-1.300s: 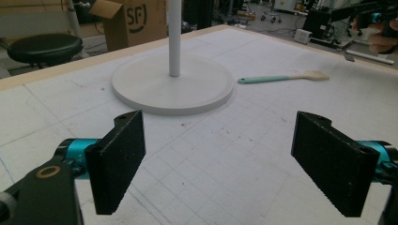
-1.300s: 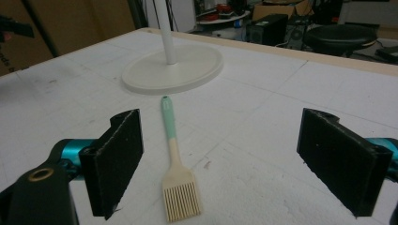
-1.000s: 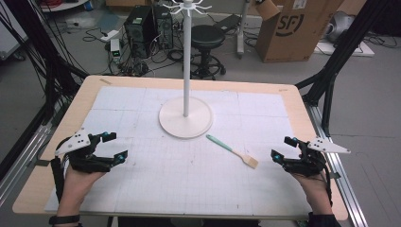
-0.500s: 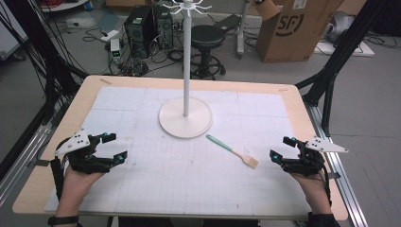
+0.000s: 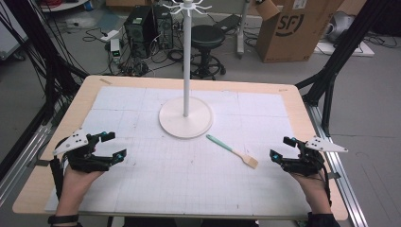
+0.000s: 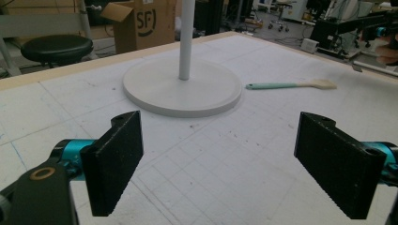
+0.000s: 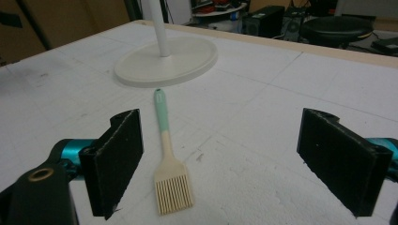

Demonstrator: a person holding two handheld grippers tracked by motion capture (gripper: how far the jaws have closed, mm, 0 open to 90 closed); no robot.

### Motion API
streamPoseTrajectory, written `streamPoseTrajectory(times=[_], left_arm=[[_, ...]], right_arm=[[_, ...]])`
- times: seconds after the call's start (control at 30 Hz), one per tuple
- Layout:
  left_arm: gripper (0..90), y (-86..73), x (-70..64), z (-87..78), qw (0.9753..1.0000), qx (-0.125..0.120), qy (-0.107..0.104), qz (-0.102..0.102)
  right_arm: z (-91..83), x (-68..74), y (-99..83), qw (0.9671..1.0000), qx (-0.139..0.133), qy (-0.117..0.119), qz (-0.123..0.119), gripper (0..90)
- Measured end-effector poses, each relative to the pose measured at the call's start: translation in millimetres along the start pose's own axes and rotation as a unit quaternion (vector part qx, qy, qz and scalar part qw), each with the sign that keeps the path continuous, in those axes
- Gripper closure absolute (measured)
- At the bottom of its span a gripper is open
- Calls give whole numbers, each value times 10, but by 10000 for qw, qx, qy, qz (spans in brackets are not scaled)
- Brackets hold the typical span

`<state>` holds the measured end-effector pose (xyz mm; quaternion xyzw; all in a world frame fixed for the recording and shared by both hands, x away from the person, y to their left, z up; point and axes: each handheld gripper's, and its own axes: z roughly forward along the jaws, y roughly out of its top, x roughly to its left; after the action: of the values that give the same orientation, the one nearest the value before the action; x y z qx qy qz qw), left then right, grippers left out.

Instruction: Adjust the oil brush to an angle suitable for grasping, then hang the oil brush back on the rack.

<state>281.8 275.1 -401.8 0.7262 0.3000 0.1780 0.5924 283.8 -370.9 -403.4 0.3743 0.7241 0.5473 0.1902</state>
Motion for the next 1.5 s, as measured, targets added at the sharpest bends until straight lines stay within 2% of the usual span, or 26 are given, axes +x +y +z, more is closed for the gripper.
streamPoseTrajectory(times=[0.3, 0.43, 0.8, 0.87, 1.23, 1.43, 1.47, 1.5], left_arm=[[165, 9, -16, -28, 10000, -56, -67, -34], [165, 13, -30, -36, 10000, -9, -75, -21], [165, 18, -41, -51, 9999, -80, -95, -28], [164, 17, -42, -44, 9999, -71, -101, -44], [165, 15, -39, -36, 9999, -44, -109, -31], [164, 13, -40, -35, 9999, -43, -124, -33], [164, 12, -39, -36, 9999, -49, -123, -41], [165, 12, -39, -36, 9999, -49, -123, -41]], right_arm=[[33, 32, 68, 9999, 33, 81, -107, 140], [55, 39, 89, 9998, 79, 111, -134, 140], [254, 66, 167, 9988, 332, 232, -292, 141], [343, 79, 173, 9978, 501, 266, -333, 142], [617, 141, 197, 9939, 912, 400, -465, 144], [797, 214, 190, 9901, 1175, 437, -635, 155], [854, 238, 186, 9886, 1252, 544, -637, 174], [854, 238, 186, 9886, 1252, 544, -637, 174]])
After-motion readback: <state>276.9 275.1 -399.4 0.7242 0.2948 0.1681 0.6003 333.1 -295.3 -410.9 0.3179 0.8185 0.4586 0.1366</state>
